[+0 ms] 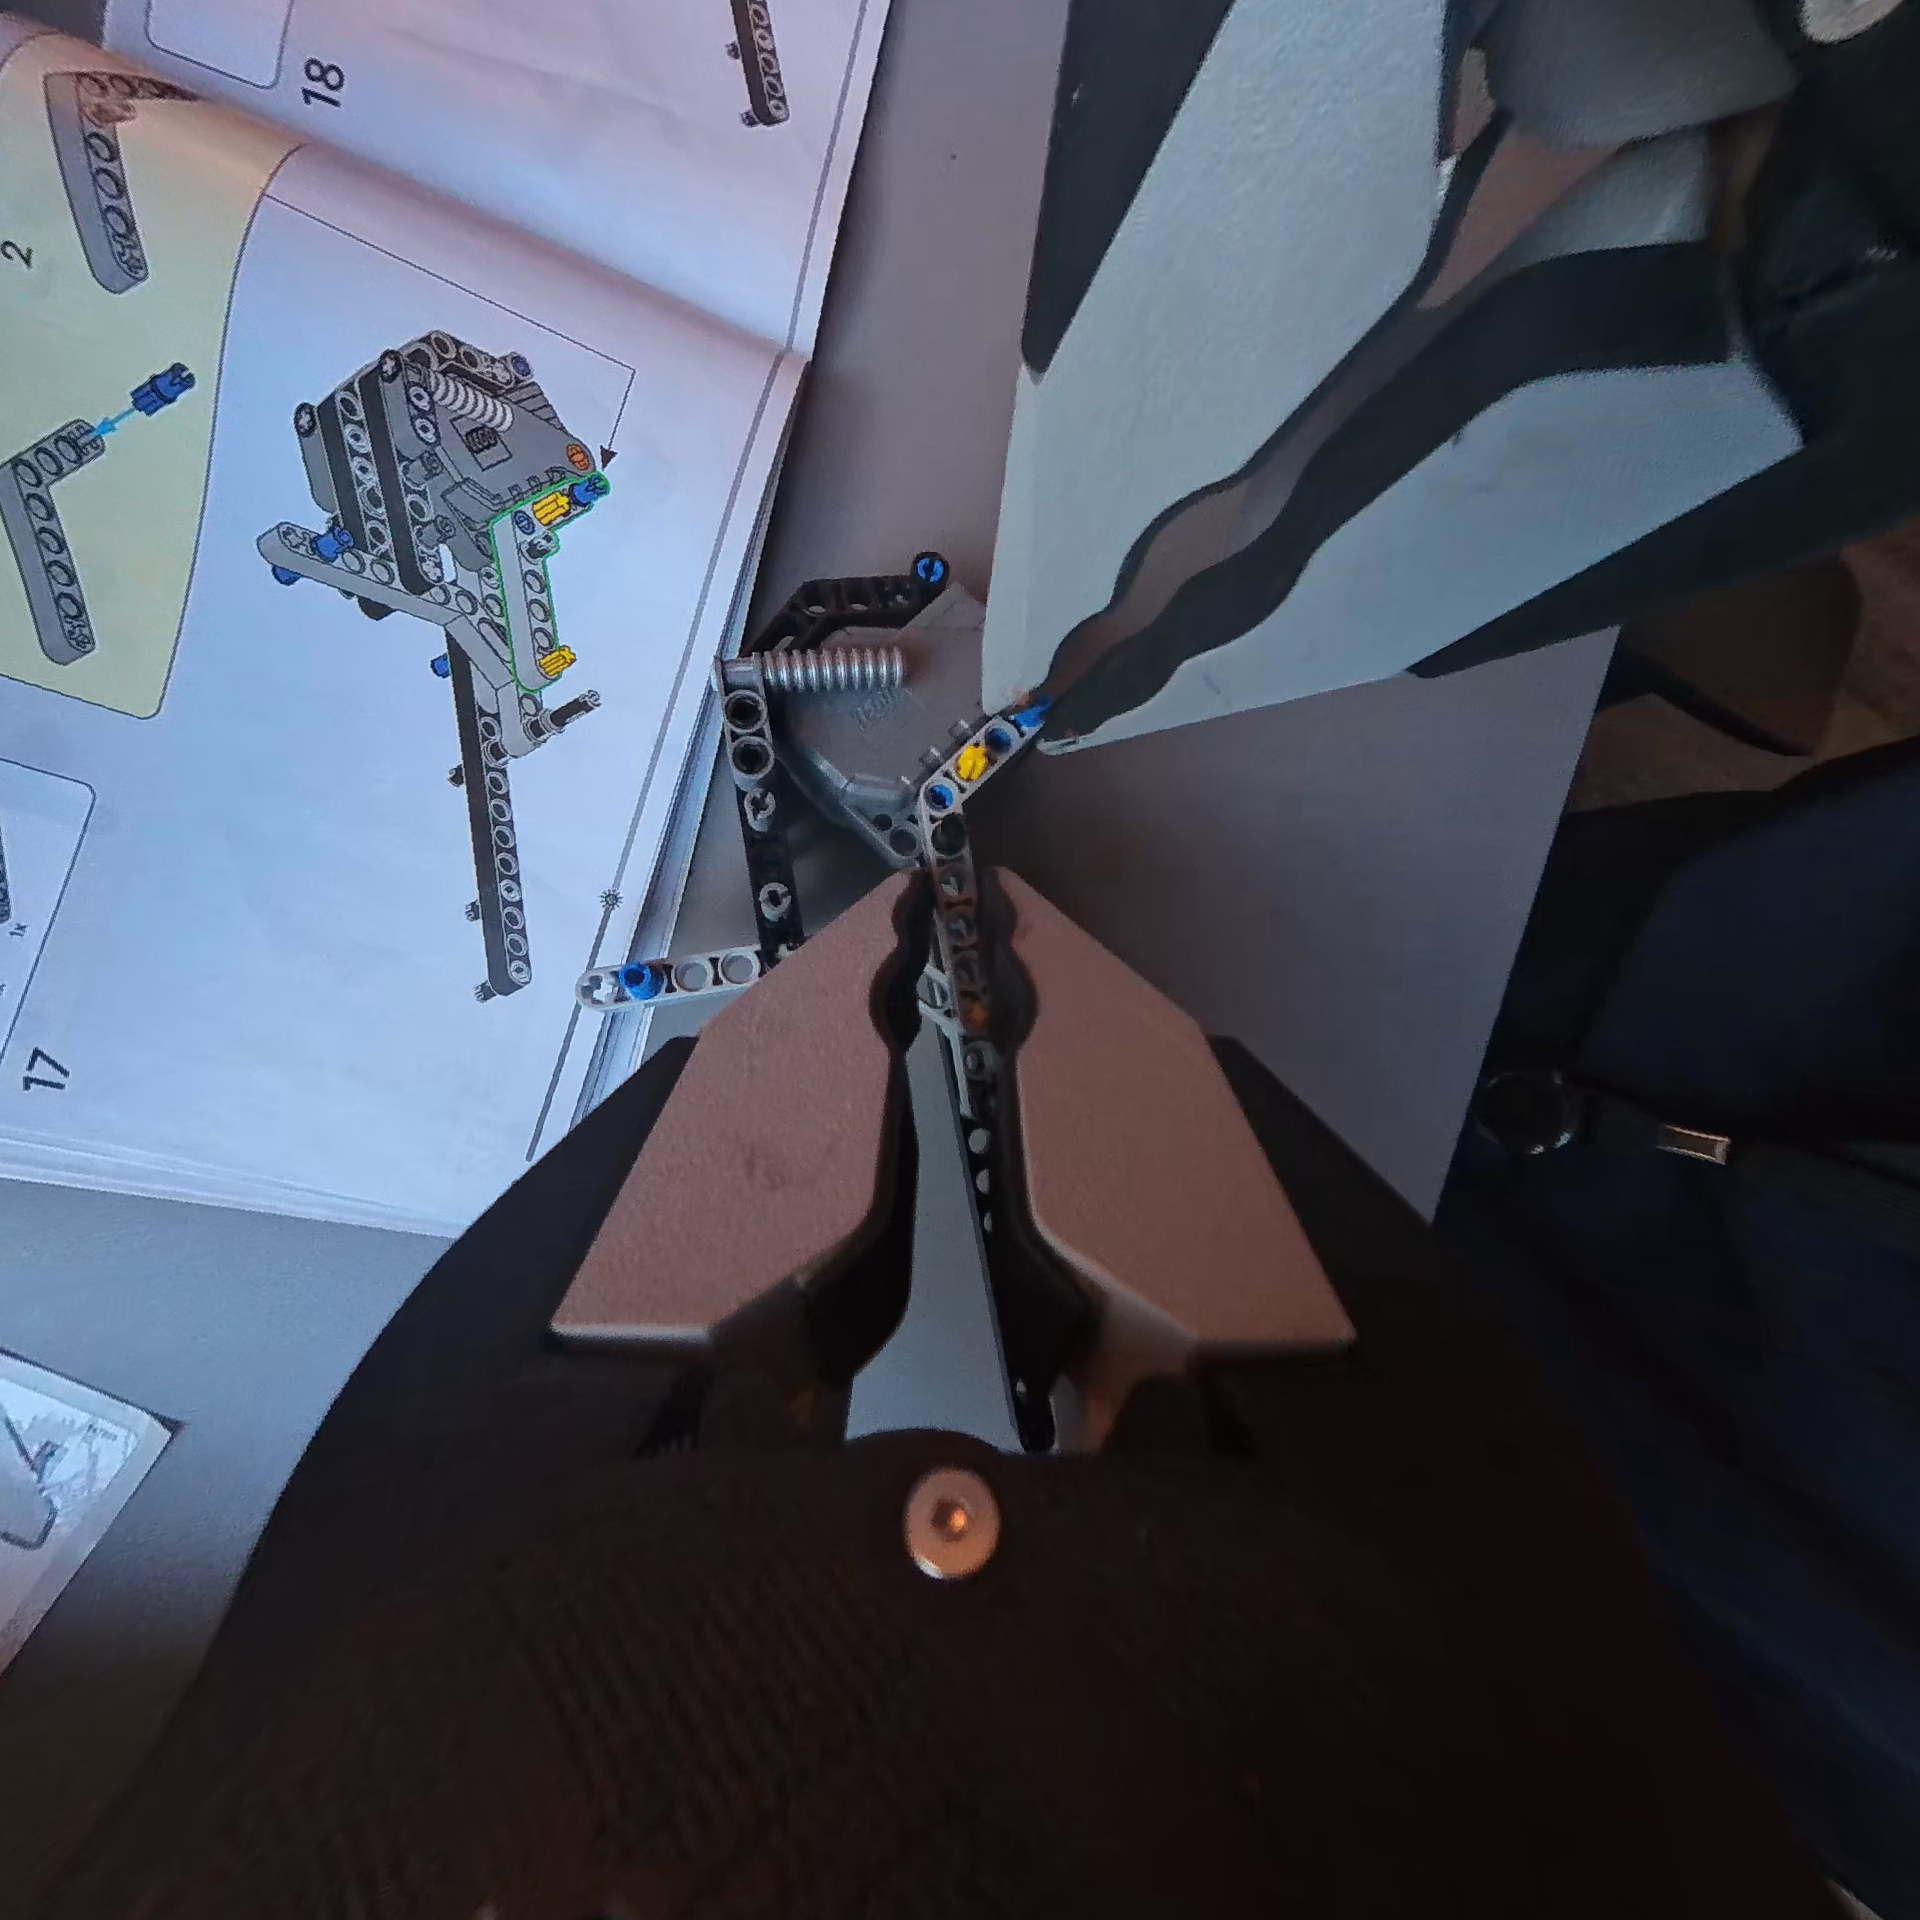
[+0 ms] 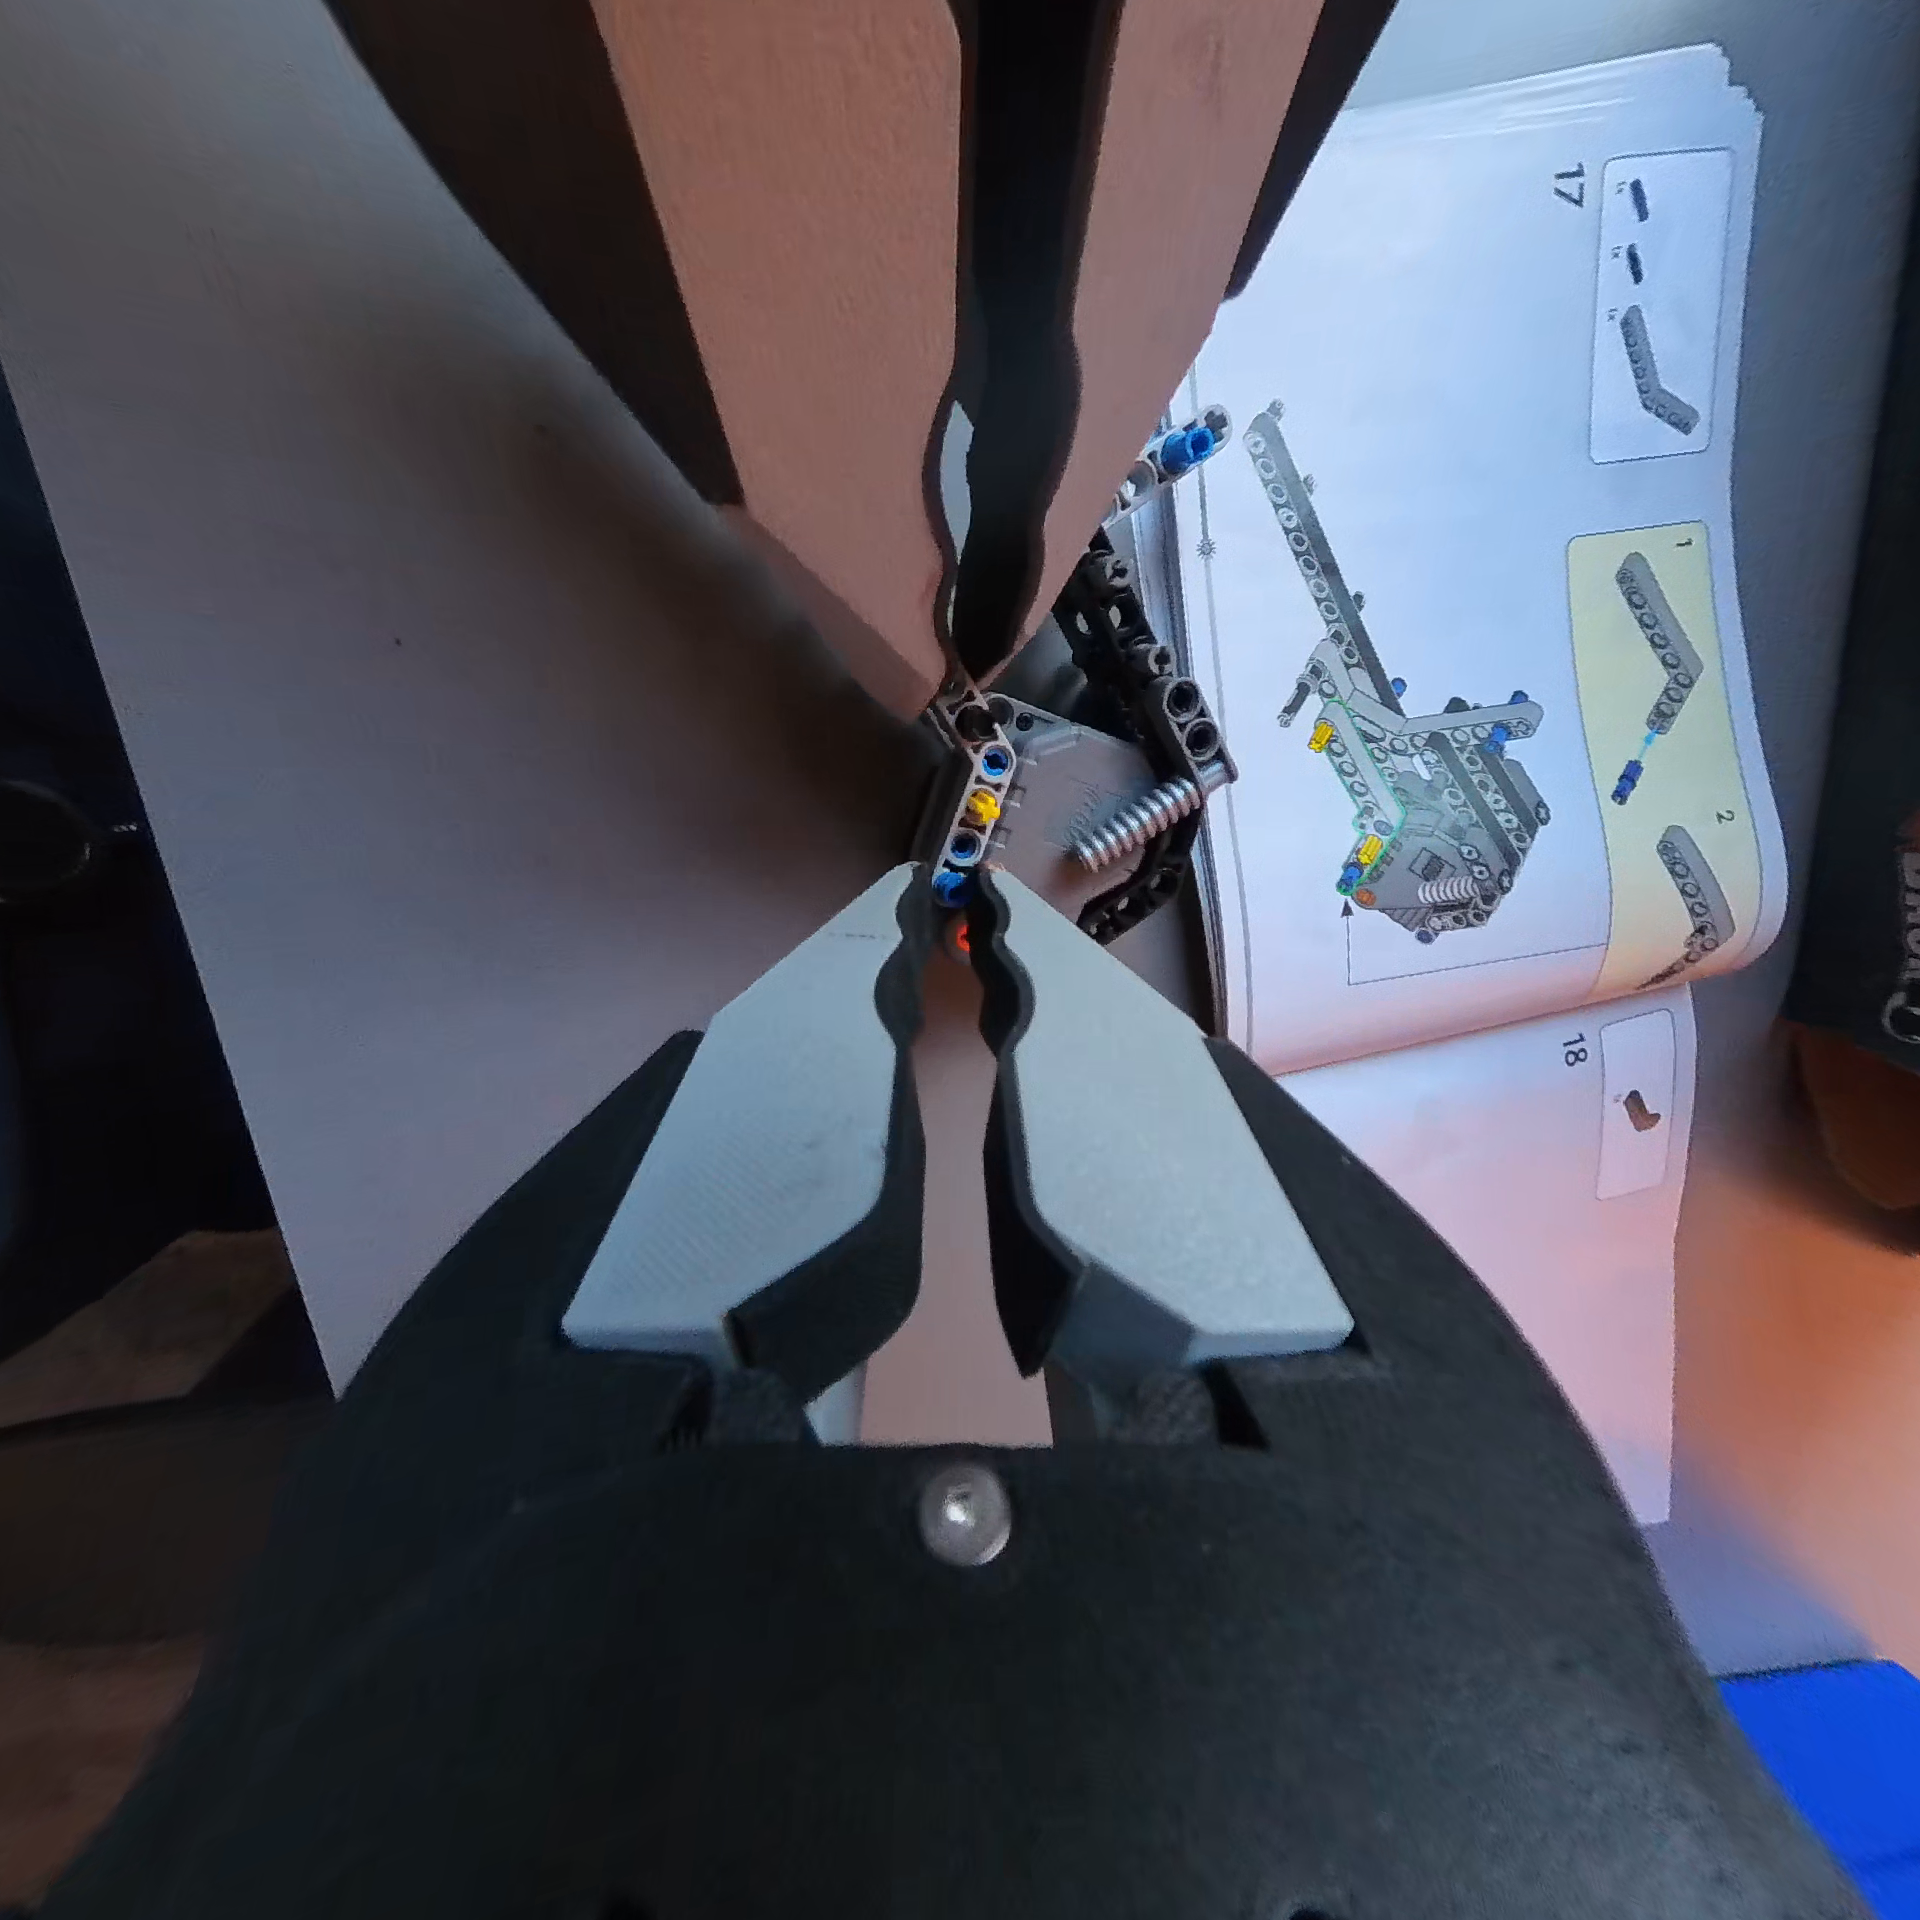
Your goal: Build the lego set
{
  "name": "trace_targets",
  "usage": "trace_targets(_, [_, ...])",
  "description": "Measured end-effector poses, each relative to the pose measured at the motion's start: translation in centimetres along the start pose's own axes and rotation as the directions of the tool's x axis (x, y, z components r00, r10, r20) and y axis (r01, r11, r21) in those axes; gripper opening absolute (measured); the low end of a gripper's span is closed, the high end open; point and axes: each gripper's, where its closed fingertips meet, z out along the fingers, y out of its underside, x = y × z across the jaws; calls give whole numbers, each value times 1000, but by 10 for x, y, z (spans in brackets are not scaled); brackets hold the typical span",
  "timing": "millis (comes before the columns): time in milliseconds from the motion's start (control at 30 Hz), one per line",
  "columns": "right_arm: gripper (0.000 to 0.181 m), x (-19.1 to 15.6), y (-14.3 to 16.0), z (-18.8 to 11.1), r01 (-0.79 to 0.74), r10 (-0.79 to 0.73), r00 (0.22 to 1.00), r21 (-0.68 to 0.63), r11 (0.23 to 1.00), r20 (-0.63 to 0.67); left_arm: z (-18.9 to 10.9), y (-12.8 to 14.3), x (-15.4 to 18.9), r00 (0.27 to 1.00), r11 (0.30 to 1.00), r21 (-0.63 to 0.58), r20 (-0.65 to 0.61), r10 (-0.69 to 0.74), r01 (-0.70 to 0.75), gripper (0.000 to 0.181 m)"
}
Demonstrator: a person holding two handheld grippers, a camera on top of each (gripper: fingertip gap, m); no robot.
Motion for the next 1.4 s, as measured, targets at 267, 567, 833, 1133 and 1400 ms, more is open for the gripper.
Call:
trace_targets(267, [4, 1, -4, 1, -28, 28, 1000, 44, 999, 2, -2, 0, -3, 1000, 999, 22, -9, -25, 25, 7])
trace_targets(567, [7, 4, -24, -25, -101, 103, 995, 322, 941, 11, -1, -2, -2, 999, 999, 36, -18, -41, 41, 8])
trace_targets(833, [0, -3, -25, -8, -29, 50, 997, 348, 937, -53, -19, -1, -1, 1000, 1000, 19, 22, -20, 20, 14])
trace_targets(1133, [0, 2, -30, 1, 218, -94, 930, 327, 919, -356, -8, 7, 0, 1000, 999, -39, -8, -4, 3, 8])
trace_targets(1400, [0, -7, -43, -7, 394, -200, 852, 340, 854, -484, -8, 7, 0, 999, 1000, -22, -38, -19, 19, 7])
